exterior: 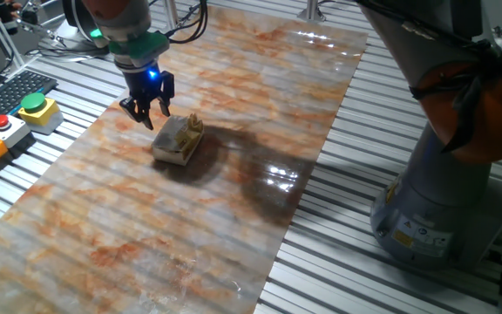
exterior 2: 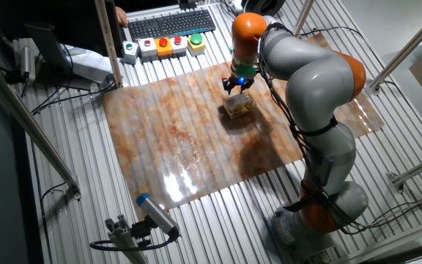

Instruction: Pull out a napkin

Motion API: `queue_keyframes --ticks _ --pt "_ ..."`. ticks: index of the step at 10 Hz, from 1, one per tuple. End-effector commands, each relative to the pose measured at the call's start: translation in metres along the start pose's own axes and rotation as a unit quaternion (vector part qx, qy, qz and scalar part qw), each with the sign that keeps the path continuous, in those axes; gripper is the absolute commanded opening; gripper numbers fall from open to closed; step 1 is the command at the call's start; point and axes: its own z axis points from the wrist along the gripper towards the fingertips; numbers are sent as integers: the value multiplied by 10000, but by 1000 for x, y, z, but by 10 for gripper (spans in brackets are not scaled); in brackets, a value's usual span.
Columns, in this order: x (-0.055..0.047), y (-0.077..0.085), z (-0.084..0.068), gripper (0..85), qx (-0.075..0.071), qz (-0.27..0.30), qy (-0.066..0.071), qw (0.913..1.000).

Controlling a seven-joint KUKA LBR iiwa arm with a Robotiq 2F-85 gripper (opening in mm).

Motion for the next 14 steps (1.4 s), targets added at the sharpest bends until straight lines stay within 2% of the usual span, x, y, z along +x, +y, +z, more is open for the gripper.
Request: queue_keyframes --ticks 1,2,3,4,5,6,8,11,14 --pt "0 0 0 510 -27 61 -8 10000" --pt "0 0 0 510 42 168 26 9998" --pt "0 0 0 510 63 160 117 9998" --pt "0 0 0 510 194 105 107 9997" --pt "0 0 0 510 149 52 135 9998" --pt "0 0 0 510 80 6 242 9997" --pt "0 0 0 510 167 -81 269 9995" --pt "0 0 0 510 206 -105 253 9994" --pt "-4 0 17 510 369 -230 199 9989"
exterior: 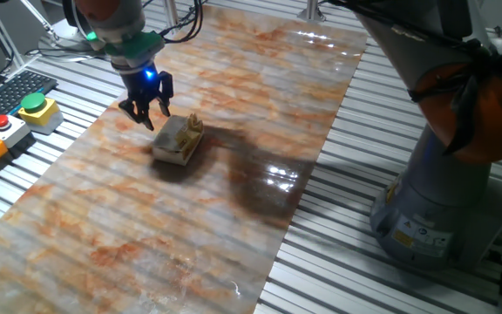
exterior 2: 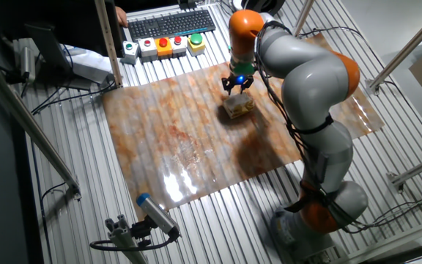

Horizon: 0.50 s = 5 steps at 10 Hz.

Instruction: Pull out a napkin

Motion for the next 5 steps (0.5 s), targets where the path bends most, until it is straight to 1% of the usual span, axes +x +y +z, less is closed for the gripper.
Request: queue_keyframes --ticks 1,3,4,5 --pt "0 1 7 510 -7 21 -19 10000" --pt "2 3 12 510 -47 60 -26 10000" --pt "3 3 13 510 -31 37 -29 10000" --pt "5 3 13 510 56 -40 -23 10000"
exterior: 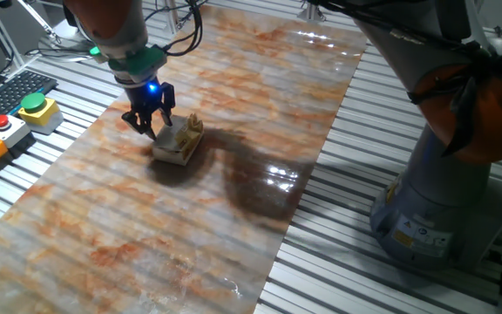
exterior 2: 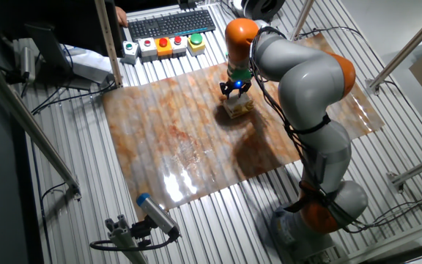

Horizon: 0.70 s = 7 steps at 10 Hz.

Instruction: Pull out a napkin

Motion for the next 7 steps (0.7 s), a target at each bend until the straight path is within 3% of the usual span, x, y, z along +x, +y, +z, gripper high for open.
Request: queue_keyframes --ticks 1,5,6,7 --pt "1 1 0 510 8 -5 -1 10000" --pt "4 0 8 510 25 -49 -33 10000" --pt "4 0 8 340 10 -73 -15 10000" --pt "4 0 8 340 -26 -123 30 9999"
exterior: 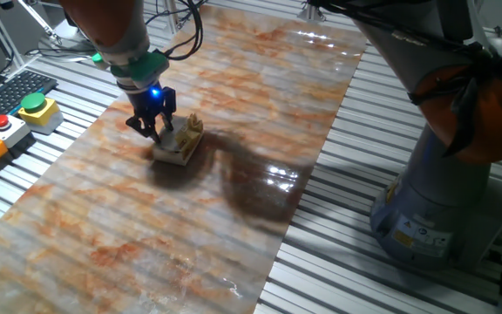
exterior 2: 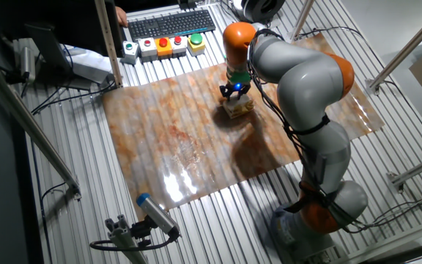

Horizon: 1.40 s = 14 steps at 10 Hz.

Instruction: Pull out a napkin

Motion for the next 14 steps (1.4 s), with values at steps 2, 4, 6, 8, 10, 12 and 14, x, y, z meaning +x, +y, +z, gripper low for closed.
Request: queue_keyframes --ticks 2,4,6,8,10,12,14 --pt "-1 0 0 170 -45 -86 58 9999" --pt "-1 -1 1 0 -125 -165 117 9997" --pt "-2 -1 0 0 -240 -260 202 9992" --pt "-3 2 -6 0 -272 -230 229 9991" --pt "-5 3 -23 0 -359 -177 311 9987" --pt "-2 -1 -35 0 -479 -111 276 9984" --pt "2 -8 -48 0 -603 -77 265 9978"
